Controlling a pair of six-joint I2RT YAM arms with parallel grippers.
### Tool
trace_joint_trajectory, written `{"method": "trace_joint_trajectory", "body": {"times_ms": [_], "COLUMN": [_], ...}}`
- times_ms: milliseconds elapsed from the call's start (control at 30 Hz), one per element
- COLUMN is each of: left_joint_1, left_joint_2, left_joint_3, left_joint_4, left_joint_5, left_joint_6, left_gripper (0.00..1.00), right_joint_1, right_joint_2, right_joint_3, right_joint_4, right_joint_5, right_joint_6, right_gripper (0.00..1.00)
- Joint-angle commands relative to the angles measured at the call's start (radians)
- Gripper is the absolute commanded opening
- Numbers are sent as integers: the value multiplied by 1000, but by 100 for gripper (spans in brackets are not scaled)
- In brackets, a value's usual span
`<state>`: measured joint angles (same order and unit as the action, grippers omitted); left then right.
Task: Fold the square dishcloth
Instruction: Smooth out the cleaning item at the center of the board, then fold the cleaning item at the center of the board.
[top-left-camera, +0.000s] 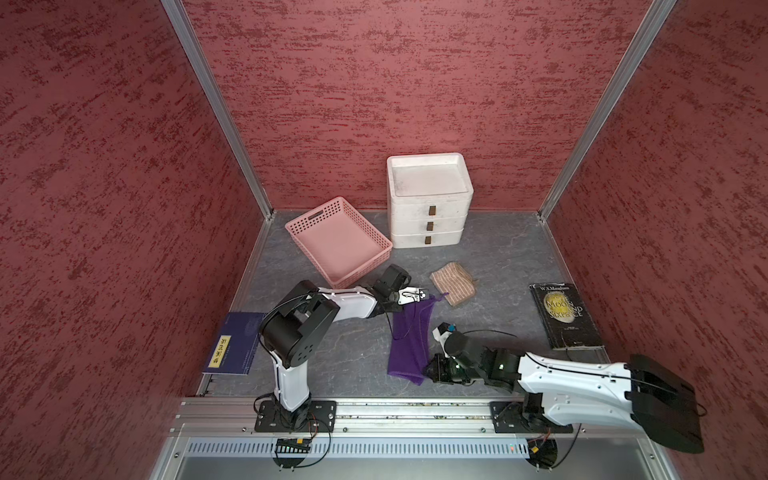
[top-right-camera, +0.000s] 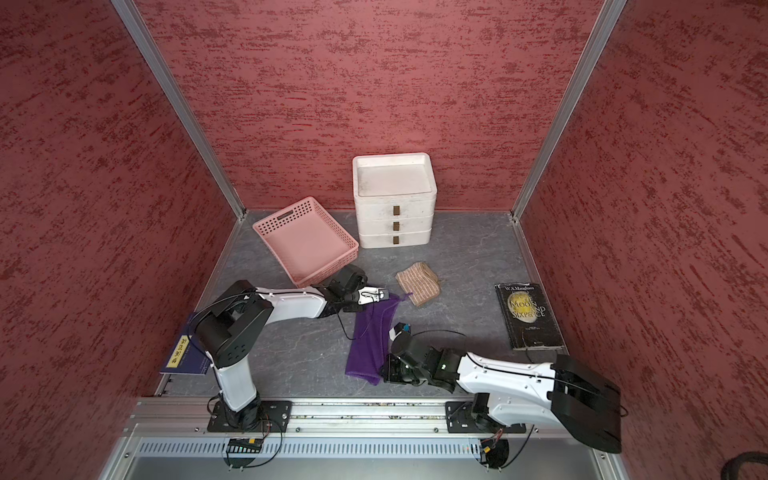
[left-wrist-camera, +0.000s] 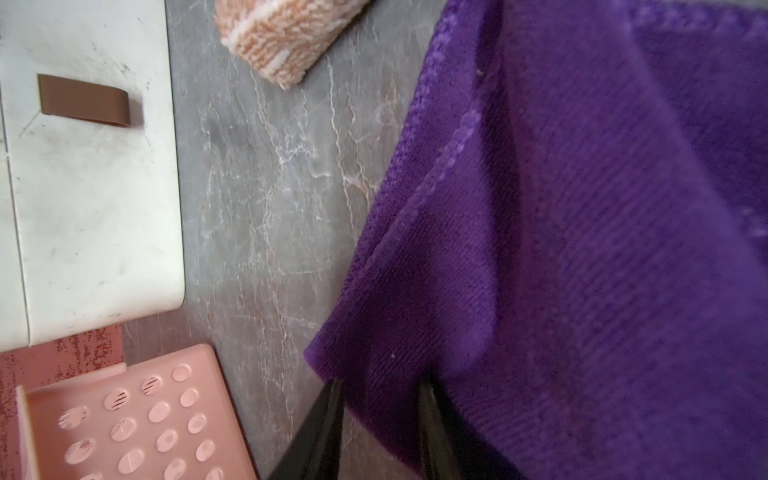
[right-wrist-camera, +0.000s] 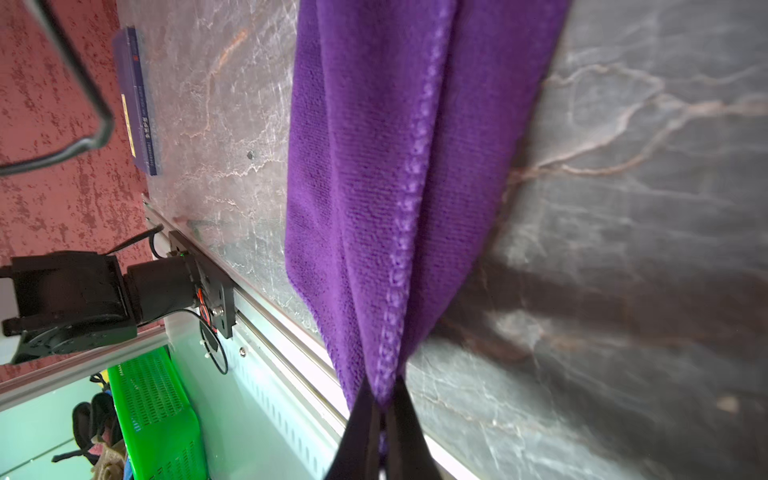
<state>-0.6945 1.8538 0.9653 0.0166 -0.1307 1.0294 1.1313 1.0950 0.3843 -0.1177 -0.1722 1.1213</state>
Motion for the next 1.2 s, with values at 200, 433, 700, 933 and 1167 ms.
{"method": "trace_joint_trajectory", "body": {"times_ms": [200,433,700,933,1167], "left_joint_1": [13,9,-48,-365,-446], "left_joint_2": [31,-238,-656,-692,-467], "left_joint_3": [-21,-4,-119,-301,-310], "left_joint_4": [-47,-249,-520,-492,-325], "left_joint_5": [-27,129,427,465,407], "left_joint_6": [21,-56,-157,-274,-299], "left_gripper": [33,39,46,46,46], "right_joint_1": [17,-215,-433,-452,-498], "right_joint_2": [35,-56,386,747,813], "right_joint_3": [131,346,579,735,704], "right_joint_4": [-274,-441,-221,-210,-190], "right_joint_5": [12,1,-268,-364,-339], "right_joint_6": [-100,-306,-471,-524,-540], "right_gripper": [42,27,22,18,18]}}
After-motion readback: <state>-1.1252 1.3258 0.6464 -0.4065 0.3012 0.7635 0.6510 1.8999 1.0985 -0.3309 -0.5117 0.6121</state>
